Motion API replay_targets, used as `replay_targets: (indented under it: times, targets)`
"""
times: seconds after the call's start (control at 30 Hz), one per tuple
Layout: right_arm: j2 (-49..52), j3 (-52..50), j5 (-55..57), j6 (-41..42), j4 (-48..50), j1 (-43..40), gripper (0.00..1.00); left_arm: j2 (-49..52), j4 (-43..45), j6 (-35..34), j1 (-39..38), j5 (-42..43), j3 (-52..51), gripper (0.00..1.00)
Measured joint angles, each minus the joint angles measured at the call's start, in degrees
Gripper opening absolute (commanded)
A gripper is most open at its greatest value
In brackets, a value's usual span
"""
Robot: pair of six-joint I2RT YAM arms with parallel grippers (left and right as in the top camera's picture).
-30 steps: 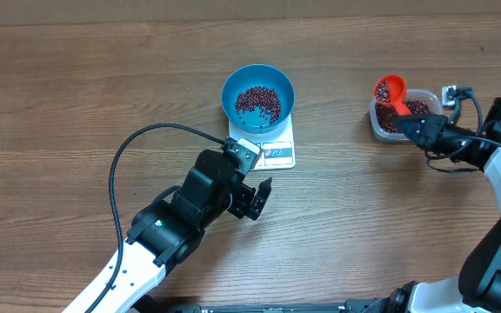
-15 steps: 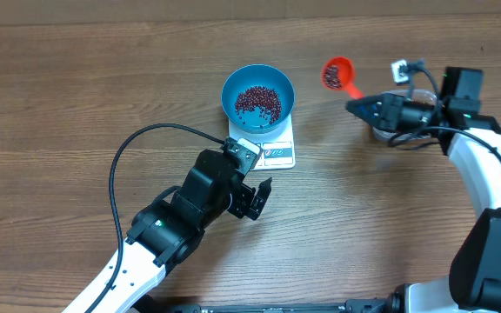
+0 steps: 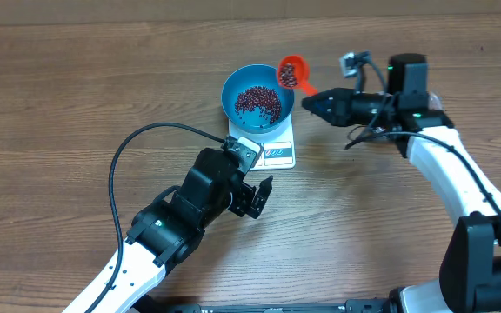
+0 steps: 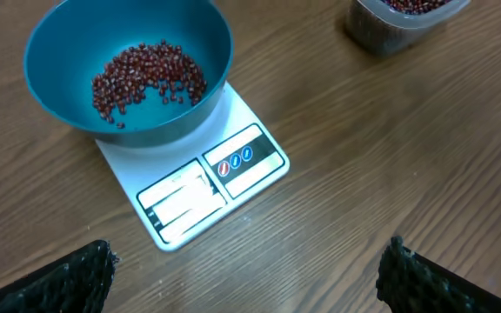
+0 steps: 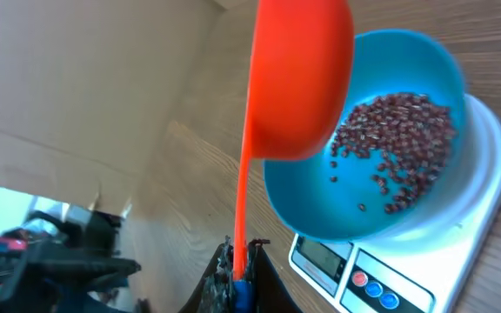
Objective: Scoop item into bowl and weigh 150g on scale
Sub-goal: 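Carry the filled scoop with the right gripper over the blue bowl, then tilt the scoop to pour the beans into the blue bowl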
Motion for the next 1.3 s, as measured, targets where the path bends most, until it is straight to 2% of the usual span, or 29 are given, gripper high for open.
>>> replay_targets:
  times: [0.3,0.77,1.1,1.3]
  targets:
    - [0.0,0.0,11.7,-6.1,-0.9,6.4,0.04,0.0,0.0,0.0,0.0,0.0,0.0,0.99]
    - [0.0,0.0,30.4,-27.4,-4.8,13.1,0.04,0.0,0.1,0.0,0.0,0.0,0.0,0.99]
    - [0.0,0.0,35.1,-44.2,-4.9,15.8,0.04,0.0,0.3,0.0,0.0,0.0,0.0,1.0]
    - [0.0,0.0,37.2,-50.1,-4.8,16.0,0.04,0.0,0.3,0.0,0.0,0.0,0.0,1.0]
